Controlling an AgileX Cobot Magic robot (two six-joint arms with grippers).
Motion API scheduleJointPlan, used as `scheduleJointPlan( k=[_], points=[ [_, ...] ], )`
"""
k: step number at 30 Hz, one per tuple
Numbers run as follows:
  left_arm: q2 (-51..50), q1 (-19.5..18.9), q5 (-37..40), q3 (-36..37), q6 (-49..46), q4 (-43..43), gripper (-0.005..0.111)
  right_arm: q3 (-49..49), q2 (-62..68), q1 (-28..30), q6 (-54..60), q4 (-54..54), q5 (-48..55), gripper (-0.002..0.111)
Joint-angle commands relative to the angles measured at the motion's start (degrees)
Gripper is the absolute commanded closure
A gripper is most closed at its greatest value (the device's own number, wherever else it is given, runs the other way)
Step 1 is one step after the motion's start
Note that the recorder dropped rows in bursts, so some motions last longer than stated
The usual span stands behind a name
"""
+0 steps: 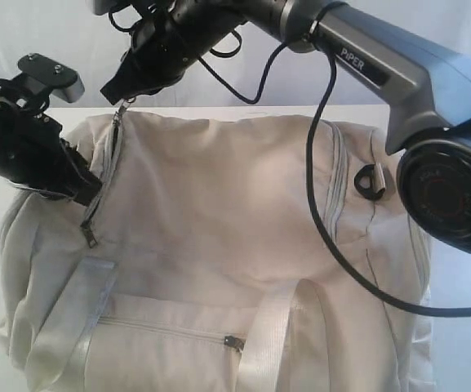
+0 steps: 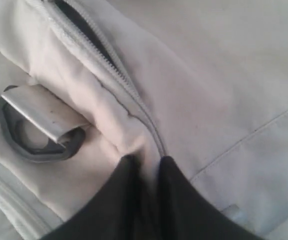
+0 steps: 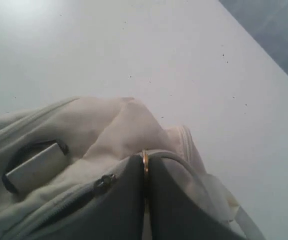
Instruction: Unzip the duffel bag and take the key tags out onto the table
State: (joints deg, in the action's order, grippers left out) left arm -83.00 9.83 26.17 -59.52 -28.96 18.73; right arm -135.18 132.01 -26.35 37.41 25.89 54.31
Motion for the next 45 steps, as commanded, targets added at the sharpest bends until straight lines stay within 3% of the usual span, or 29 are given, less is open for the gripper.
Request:
scheduleJointPlan(
  k=[1, 12, 19, 23, 37, 45],
  points=[
    [0.9, 0.3, 5.3, -0.1, 2.2, -3.8, 0.107, -0.3, -0.5, 0.4, 0.4, 0.2, -4.5, 0.108],
    [7.1, 0.2, 13.5, -0.1, 4.5, -6.5, 0.107, -0.3, 3.4, 1.2, -0.5, -0.4, -14.6, 0.108],
    [7.1, 0.2, 15.3, -0.1, 7.1, -9.1, 0.107, -0.3, 3.7, 2.3, -0.4, -0.5, -14.3, 0.108],
    [7.1, 0.1, 15.6, -0.1, 13.0, -15.2, 0.107, -0.3, 3.8, 2.3, -0.8, -4.2, -8.8, 0.108],
    [7.1, 0.1, 15.9, -0.1, 13.0, -15.3, 0.107, -0.3, 1.6, 5.0, -5.0, -8.6, 4.1, 0.108],
    [7.1, 0.1, 15.9, -0.1, 13.1, -15.3, 0.107, -0.3, 1.4, 9.8, -7.3, -9.9, 7.9, 0.108]
  ],
)
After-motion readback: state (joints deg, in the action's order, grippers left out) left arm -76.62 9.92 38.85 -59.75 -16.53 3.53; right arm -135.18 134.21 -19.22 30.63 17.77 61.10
